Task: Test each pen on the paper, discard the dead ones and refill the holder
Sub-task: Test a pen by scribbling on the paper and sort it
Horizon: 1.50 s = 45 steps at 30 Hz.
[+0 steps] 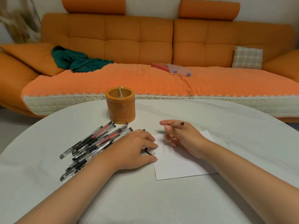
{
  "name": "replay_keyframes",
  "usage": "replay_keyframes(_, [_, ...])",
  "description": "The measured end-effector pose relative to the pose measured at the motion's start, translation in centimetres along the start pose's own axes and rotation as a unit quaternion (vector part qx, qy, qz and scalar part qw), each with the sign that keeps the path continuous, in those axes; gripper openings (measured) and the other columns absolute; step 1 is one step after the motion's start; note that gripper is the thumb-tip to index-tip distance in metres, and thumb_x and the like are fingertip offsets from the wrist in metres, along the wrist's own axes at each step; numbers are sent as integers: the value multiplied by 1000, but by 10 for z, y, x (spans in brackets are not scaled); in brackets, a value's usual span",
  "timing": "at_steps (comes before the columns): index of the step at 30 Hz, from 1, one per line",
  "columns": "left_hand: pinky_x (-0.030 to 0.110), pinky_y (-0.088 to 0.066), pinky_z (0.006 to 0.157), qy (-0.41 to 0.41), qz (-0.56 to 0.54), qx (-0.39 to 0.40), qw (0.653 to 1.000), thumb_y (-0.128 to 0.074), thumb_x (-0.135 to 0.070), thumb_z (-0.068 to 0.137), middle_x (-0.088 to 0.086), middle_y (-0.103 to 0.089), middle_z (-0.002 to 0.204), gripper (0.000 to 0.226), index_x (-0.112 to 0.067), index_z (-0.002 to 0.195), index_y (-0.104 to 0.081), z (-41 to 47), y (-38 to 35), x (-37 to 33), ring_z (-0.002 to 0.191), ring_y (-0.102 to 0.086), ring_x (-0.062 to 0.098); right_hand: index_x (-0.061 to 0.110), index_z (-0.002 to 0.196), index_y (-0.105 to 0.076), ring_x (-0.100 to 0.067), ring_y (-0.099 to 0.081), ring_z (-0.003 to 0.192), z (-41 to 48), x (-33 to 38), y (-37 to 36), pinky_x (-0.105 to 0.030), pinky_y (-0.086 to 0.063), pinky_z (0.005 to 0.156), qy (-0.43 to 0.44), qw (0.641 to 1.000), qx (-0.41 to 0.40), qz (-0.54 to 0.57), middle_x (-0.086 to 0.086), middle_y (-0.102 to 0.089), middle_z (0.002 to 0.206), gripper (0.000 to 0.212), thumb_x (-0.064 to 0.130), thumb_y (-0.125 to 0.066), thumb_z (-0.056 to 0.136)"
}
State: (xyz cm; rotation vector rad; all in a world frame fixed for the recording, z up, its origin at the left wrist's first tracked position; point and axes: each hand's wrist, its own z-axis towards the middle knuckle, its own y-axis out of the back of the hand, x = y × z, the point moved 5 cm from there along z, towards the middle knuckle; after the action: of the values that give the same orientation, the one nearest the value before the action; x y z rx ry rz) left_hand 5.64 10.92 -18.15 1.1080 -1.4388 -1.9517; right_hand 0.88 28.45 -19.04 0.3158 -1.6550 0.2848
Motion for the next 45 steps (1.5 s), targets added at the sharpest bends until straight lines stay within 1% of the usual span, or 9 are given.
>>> replay_keyframes(4, [14,-36,98,-8,-19,-2,1000,-69,-61,79,-24,-55,121,48,-36,121,-70,1,0,-3,116,-43,-4,13,99,-74,-27,-54,55,1,14,1,-30,-33,49,36,996,-56,-64,-9,-52,67,26,19,-49,102])
replay_keyframes(8, [5,-26,97,-17,-26,-12,999,-70,-64,77,-24,-55,124,53,-35,122,-69,-2,-2,-1,118,-41,-7,6,102,-66,-30,-54,49,1,14,-10,-26,-34,46,42,994,-46,-91,-19,-60,62,27,4,-40,97])
replay_keyframes(12, [13,-36,100,-12,-48,-38,998,-69,-67,75,-24,-53,122,57,-33,122,-69,-9,-5,3,115,-43,-8,-1,96,-59,-30,-60,54,1,6,-12,-23,-45,49,38,989,-37,-138,-24,-70,76,12,-4,-49,89])
replay_keyframes(17, [22,-44,97,-21,-63,-62,996,-67,-68,75,-22,-59,116,57,-29,117,-72,-13,-6,2,112,-50,-5,8,74,-62,-21,-57,49,6,8,-13,-27,-46,52,58,975,-47,-207,-12,-67,61,11,3,-63,83])
replay_keyframes(22, [26,-47,93,-12,-68,-79,994,-65,-72,74,-22,-55,112,61,-29,115,-73,-15,-9,5,108,-49,-5,7,76,-60,-18,-59,52,9,6,-18,-24,-47,53,43,976,-15,-214,-9,-67,61,12,-1,-67,81])
replay_keyframes(30, [26,-43,99,-7,-52,-86,995,-65,-71,76,-18,-53,121,55,-32,114,-68,-18,-10,5,117,-45,-2,8,67,-54,-19,-50,46,12,6,-23,-30,-40,51,56,980,-24,-191,-5,-58,53,19,-5,-62,78])
replay_keyframes(34, [29,-41,103,-11,-27,-74,997,-62,-71,78,-16,-54,128,52,-34,116,-63,-18,-11,5,124,-43,4,10,66,-53,-17,-46,44,14,6,-21,-27,-37,50,51,979,-8,-199,-1,-54,49,21,-5,-62,79])
replay_keyframes(38, [28,-38,106,-3,-9,-54,998,-53,-75,81,-17,-48,135,59,-42,130,-55,-19,-13,6,130,-36,3,10,64,-52,-17,-47,44,13,6,-23,-27,-36,50,53,979,5,-199,-2,-55,48,25,-9,-60,79])
replay_keyframes(45, [35,-39,108,7,-18,-52,998,-48,-76,81,-13,-45,142,59,-42,128,-59,-21,-17,8,135,-33,5,10,64,-52,-11,-42,48,12,5,-26,-20,-34,48,69,973,8,-222,6,-51,51,25,-7,-63,80])
